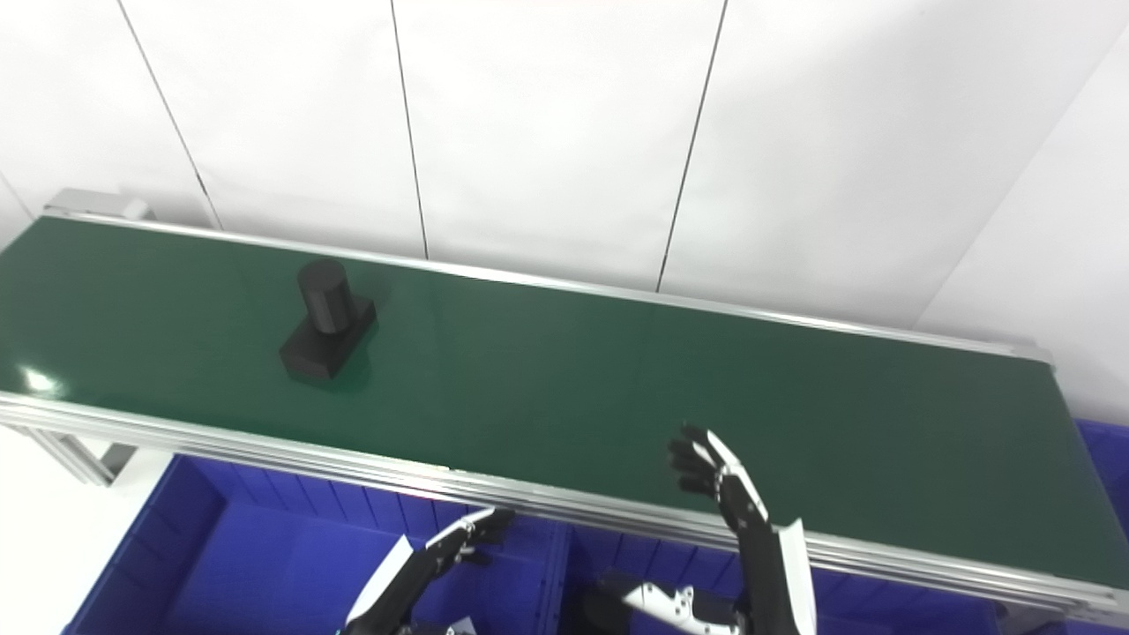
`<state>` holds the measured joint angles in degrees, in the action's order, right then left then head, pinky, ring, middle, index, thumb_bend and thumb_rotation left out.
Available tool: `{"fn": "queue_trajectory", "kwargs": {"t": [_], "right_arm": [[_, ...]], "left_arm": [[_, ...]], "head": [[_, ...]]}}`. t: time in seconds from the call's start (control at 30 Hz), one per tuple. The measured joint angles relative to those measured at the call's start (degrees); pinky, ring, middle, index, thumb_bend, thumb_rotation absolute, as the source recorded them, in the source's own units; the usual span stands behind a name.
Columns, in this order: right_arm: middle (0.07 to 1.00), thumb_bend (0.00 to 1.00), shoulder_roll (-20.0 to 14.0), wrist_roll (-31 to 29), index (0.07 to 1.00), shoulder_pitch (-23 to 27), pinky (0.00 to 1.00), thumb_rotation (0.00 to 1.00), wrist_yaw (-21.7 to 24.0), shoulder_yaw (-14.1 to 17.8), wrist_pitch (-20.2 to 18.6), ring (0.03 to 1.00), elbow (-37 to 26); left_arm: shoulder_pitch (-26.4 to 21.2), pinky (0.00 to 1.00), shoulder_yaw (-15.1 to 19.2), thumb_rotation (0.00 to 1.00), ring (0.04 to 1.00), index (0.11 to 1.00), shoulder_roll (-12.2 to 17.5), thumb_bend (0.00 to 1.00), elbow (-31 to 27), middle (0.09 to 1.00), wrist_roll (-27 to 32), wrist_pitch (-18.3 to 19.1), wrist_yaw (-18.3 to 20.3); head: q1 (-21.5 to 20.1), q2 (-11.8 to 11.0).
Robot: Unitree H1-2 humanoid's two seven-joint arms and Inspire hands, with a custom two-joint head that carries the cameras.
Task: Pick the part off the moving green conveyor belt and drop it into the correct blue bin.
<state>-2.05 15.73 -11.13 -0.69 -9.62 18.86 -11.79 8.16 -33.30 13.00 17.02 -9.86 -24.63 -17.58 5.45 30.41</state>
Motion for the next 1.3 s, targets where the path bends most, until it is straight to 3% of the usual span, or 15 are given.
{"fn": "queue_trajectory", "kwargs": {"t": [0.47, 0.7, 0.93, 1.3], "right_arm": [[0.791, 0.85, 0.8, 0.4, 0.863, 11.9, 0.68, 0.29, 3.1, -0.6, -10.4, 0.744, -1.7], [0.797, 0.84, 1.0, 0.7, 0.868, 20.4, 0.67, 0.30, 6.5, -1.5, -18.7, 0.743, 0.9], [0.796, 0.86, 1.5, 0.9, 0.865, 24.9, 0.66, 0.30, 7.4, -2.2, -22.2, 0.738, 6.8], [0.794, 0.87, 1.8, 1.6, 0.874, 31.4, 0.68, 0.35, 7.4, -3.1, -23.2, 0.748, 14.1]], "left_arm": [[-2.1, 0.71, -1.2, 0.23, 0.812, 0.858, 0.0, 0.86, 1.9, 0.864, 0.0, 0.0, -1.5], [-3.2, 0.70, -2.0, 0.23, 0.800, 0.851, 0.1, 0.85, 2.8, 0.854, -0.1, 0.0, -2.8], [-3.3, 0.65, -2.7, 0.23, 0.749, 0.833, 0.0, 0.85, 3.7, 0.815, 0.0, 0.0, -3.0], [-3.8, 0.66, -3.1, 0.26, 0.737, 0.819, -0.2, 0.86, 3.7, 0.787, 0.1, 0.0, -3.8]], "head": [[-1.1, -1.1], [-2.1, -1.3], [-1.9, -1.1], [-1.8, -0.8]]}}
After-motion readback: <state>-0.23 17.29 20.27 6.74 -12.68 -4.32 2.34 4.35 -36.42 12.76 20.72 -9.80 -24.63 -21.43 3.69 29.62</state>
